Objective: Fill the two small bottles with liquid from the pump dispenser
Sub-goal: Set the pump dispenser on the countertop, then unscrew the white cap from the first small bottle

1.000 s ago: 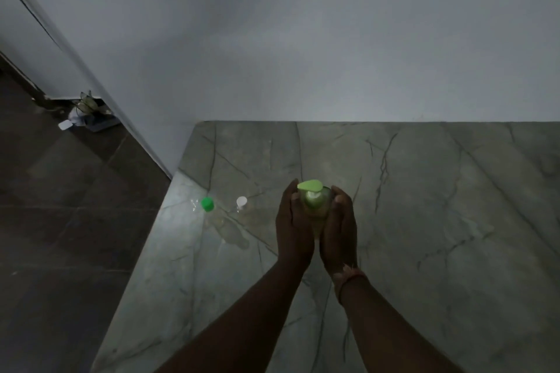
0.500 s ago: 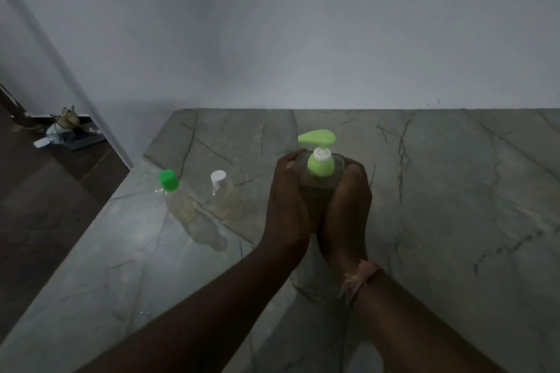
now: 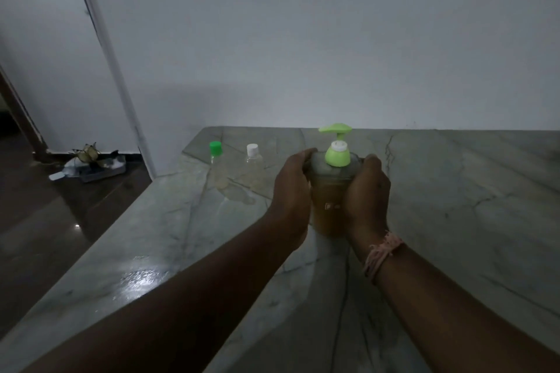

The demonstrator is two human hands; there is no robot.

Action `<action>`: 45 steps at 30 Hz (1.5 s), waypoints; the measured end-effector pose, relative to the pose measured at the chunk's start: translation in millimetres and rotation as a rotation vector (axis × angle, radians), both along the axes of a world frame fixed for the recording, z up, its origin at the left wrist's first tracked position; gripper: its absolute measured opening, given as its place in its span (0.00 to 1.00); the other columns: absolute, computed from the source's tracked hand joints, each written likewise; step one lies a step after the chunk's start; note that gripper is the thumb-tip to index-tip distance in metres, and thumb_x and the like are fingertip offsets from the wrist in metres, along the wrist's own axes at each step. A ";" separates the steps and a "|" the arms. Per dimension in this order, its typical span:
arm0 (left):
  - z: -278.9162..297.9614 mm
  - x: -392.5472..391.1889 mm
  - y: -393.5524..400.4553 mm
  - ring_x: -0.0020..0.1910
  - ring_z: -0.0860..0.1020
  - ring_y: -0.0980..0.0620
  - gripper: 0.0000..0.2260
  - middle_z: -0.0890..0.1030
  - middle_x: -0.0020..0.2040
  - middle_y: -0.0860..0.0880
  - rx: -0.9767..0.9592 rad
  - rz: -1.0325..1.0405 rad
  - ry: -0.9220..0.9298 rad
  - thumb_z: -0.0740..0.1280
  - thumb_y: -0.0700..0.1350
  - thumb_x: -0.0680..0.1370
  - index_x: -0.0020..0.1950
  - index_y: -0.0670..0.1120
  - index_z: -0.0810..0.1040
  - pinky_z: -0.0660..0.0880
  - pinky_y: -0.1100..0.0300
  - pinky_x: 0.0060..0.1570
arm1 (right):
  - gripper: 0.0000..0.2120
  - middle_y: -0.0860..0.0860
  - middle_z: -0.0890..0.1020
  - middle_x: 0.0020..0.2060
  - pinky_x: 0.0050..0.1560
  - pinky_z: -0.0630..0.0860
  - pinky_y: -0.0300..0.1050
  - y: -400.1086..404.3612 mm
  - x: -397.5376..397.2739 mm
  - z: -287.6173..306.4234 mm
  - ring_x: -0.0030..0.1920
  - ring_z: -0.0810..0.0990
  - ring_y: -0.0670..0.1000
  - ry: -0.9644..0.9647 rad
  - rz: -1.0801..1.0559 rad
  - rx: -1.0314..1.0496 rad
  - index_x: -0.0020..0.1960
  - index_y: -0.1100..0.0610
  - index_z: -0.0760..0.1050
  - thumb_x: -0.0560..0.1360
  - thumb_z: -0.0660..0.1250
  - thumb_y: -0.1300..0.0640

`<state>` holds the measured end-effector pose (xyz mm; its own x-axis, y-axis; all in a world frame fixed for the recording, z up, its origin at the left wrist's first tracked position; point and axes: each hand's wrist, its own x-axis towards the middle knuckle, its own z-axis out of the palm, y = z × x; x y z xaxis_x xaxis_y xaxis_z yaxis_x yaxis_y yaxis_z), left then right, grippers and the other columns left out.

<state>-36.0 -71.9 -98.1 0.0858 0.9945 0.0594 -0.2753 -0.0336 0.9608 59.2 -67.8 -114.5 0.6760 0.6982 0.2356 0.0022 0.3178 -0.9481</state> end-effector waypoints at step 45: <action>-48.9 -65.0 -83.7 0.54 0.80 0.57 0.19 0.82 0.57 0.53 0.250 0.309 0.594 0.76 0.46 0.74 0.63 0.50 0.77 0.81 0.54 0.57 | 0.37 0.55 0.83 0.48 0.56 0.77 0.55 -64.7 -9.8 -8.0 0.49 0.81 0.59 -0.065 -0.006 -0.122 0.48 0.55 0.80 0.79 0.41 0.31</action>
